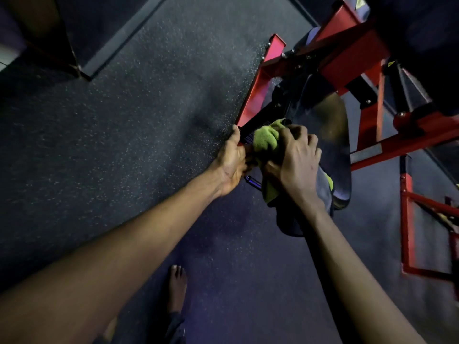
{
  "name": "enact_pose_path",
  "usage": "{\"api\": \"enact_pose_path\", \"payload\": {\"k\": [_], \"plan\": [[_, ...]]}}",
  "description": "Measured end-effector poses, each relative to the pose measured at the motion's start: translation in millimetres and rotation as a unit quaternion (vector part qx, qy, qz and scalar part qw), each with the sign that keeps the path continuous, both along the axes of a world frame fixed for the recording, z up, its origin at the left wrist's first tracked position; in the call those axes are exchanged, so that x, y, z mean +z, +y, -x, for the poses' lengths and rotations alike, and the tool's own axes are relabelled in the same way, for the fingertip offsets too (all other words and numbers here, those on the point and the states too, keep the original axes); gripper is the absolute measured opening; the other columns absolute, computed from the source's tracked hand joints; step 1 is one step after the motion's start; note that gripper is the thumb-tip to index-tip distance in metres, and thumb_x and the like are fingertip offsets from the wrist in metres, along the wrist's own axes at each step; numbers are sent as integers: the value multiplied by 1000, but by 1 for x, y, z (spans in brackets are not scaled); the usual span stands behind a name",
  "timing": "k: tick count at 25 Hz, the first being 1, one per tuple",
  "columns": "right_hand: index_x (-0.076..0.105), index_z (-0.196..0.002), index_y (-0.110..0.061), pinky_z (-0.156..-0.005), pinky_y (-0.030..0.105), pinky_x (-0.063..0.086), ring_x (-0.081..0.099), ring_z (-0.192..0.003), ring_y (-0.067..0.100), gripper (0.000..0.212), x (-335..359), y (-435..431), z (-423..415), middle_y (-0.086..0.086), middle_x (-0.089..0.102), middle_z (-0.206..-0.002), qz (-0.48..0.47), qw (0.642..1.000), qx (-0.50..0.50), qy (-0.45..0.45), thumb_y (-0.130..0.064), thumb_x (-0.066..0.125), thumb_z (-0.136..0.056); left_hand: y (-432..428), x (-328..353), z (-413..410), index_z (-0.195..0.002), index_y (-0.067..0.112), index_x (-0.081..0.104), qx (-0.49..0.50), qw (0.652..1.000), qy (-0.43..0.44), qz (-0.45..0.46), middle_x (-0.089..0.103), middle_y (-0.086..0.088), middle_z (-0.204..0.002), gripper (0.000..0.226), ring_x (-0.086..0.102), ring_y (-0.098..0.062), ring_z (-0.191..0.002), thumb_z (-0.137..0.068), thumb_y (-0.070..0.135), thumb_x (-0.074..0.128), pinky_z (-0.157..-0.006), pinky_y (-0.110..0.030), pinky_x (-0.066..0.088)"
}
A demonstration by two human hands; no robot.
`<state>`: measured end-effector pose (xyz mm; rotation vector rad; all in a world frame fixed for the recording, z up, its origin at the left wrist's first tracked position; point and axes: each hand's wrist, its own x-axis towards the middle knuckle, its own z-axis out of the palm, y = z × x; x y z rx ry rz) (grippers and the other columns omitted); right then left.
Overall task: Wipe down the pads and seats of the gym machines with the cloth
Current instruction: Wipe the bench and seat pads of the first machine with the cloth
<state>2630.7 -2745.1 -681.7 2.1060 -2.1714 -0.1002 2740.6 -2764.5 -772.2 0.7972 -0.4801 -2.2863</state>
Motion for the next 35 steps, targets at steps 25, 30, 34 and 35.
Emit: {"api": "enact_pose_path", "payload": {"k": [25,30,34,35], "plan": [[44,-151,-12,-106,55,35,37,-134,44,72,39,-84,20,19,38,-149,-182,981,-62,-22,-17,77,-87,3,6,4,-142,12,55,-14,970,-198,138,56,12,-138,62,52,-4,-127,-85,-11,46,-117,-34,36],[49,-146,-14,-107,51,35,36,-135,41,65,29,-112,5,16,39,-149,-172,981,-88,-11,-28,75,-88,-9,6,-2,-132,8,64,-28,976,-196,88,68,-3,-129,50,63,-10,-115,-90,-7,41,-104,-26,45],[55,-135,-13,-96,49,38,42,-125,39,58,30,-61,-2,12,44,-143,-137,988,-73,-24,-28,74,-82,-15,21,-8,-115,8,67,-36,984,-176,10,71,-11,-117,38,66,-22,-107,-95,3,35,-96,-34,48],[56,-132,-13,-93,48,39,43,-120,39,57,29,-44,-3,12,46,-141,-119,990,-61,-33,-27,74,-80,-19,24,-7,-110,9,66,-28,987,-154,-20,70,-13,-112,34,65,-25,-102,-97,8,34,-96,-37,48]]}}
